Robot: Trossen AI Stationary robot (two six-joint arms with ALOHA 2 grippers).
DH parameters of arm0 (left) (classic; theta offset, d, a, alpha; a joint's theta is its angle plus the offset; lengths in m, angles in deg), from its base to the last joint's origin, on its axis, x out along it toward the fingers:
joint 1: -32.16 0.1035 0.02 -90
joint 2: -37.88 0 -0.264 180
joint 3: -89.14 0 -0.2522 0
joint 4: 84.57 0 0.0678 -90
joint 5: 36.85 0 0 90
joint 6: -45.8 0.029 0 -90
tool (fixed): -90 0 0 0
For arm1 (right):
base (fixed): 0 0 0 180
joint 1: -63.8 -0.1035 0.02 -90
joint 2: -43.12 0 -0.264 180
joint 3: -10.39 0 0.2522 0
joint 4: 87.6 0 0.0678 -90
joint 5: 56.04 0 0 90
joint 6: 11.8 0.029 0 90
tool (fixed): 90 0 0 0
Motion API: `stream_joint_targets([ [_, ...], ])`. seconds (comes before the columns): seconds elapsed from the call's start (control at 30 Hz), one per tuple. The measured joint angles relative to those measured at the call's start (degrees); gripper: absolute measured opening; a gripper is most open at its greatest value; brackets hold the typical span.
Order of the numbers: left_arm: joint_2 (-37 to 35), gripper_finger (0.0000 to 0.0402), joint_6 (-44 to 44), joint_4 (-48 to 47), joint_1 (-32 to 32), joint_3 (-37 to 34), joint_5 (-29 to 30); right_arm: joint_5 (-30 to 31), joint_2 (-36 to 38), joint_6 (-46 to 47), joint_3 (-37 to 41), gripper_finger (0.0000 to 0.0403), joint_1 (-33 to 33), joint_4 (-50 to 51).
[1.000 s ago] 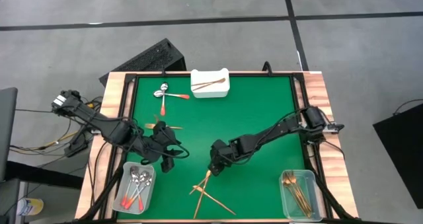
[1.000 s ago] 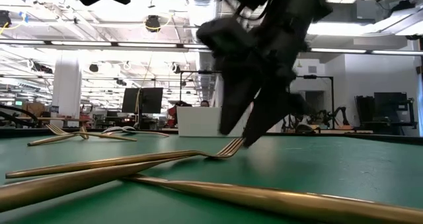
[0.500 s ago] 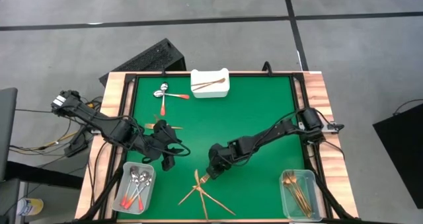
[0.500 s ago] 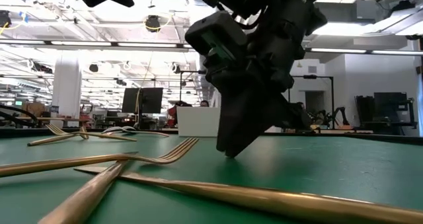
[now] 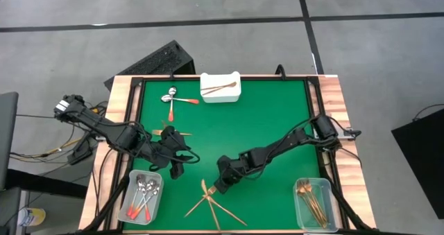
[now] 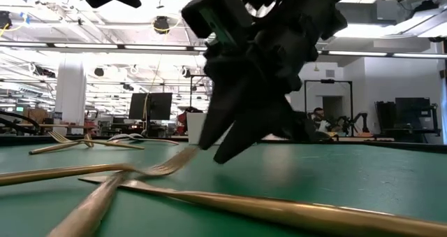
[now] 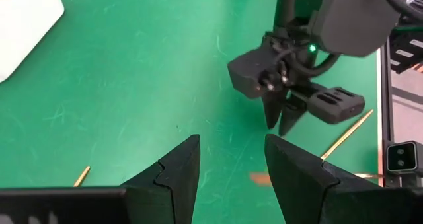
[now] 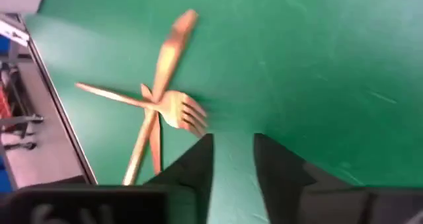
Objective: Sort silverware by color (type)
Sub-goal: Put the gold fork into the transparent bin
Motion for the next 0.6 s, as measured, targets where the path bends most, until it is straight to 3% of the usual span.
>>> stream_joint_targets([
  [0.13,0.0,0.0157,-0.9,0.0,0.0,0.0,0.0,-0.3,0.1,-1.4,-0.1,0.0184,0.0,-3.2],
  [0.23,0.0,0.0157,-0.9,0.0,0.0,0.0,0.0,0.9,0.1,-1.6,0.0,0.0204,0.1,-2.5],
  [0.4,0.0,0.0157,-2.1,0.1,0.0,0.0,-0.7,0.9,0.1,-1.3,0.0,0.0199,0.6,-3.5],
  [0.6,1.4,0.0151,-4.5,2.9,-3.9,-2.0,-6.6,1.0,0.2,3.2,0.0,0.0179,0.4,-4.2],
])
